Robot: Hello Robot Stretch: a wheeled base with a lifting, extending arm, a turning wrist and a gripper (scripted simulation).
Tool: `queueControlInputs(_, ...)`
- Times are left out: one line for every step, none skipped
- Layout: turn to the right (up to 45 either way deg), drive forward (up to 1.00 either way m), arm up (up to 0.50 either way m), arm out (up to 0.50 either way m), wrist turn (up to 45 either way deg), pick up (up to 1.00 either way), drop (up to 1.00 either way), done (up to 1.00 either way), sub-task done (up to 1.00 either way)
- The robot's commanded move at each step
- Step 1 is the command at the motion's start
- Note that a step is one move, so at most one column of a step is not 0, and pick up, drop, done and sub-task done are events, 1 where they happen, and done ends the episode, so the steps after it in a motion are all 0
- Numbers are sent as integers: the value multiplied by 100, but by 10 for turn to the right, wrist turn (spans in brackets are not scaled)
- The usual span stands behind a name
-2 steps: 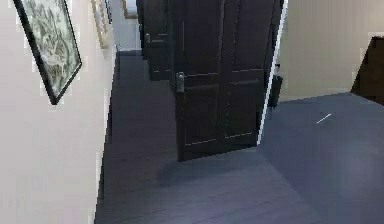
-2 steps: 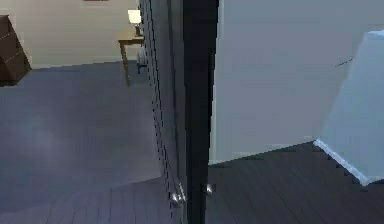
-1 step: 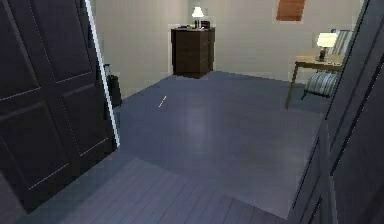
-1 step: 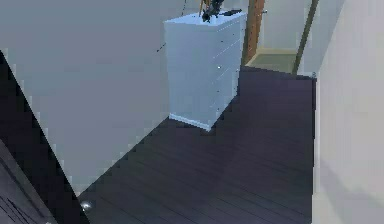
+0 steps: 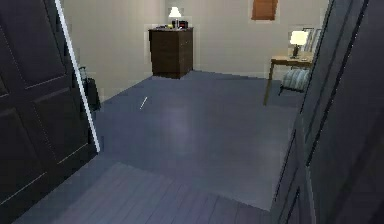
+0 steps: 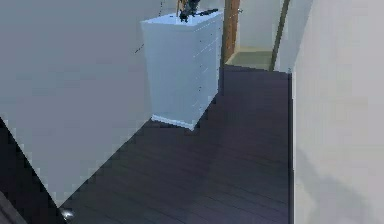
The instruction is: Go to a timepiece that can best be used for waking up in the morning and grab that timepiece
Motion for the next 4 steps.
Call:
queueControlInputs(0,100,0,0,0,0,0,0,0)
queueControlInputs(30,0,0,0,0,0,0,0,0)
queueControlInputs(0,100,0,0,0,0,0,0,0)
queueControlInputs(0,100,0,0,0,0,0,0,0)
